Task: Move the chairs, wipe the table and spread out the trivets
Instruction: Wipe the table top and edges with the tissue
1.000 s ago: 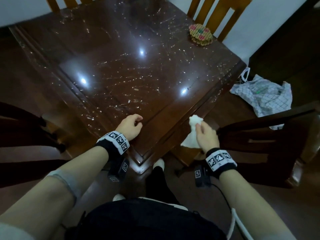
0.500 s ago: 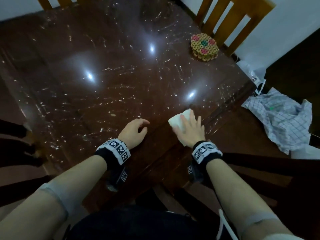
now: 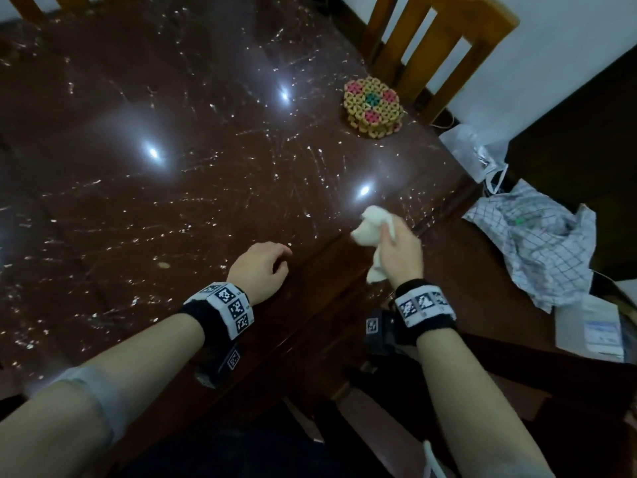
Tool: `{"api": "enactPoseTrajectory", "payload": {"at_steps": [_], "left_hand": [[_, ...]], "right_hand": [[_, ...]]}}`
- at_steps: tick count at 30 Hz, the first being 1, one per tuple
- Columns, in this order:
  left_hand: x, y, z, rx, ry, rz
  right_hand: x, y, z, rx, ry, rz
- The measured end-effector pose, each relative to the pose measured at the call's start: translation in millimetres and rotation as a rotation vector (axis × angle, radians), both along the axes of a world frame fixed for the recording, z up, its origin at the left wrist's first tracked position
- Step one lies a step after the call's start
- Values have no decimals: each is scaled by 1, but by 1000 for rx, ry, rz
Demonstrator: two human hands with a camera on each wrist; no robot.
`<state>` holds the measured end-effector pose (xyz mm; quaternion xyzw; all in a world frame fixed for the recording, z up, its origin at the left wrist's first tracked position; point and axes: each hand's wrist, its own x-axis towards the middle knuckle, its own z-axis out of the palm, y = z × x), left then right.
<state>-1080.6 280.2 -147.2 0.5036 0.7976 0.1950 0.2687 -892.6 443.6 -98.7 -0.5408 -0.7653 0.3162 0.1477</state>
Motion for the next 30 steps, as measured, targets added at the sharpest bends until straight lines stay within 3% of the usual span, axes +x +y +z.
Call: {"api": "enactPoseTrajectory", "payload": {"at_steps": [5,10,13,30], "left_hand": [[11,16,-12,6,207,-170],[12,7,-39,-70,379,-186],[10,5,-45,-57,423,-201],[12,0,-34,-51,430,-116]], "right_hand": [[32,97,-10,24,-143,-189],[38,142,-62,-98,-375,2],[21,131,-82,-2,-491,67],[-14,-59,-81,-2,-274,536]]}}
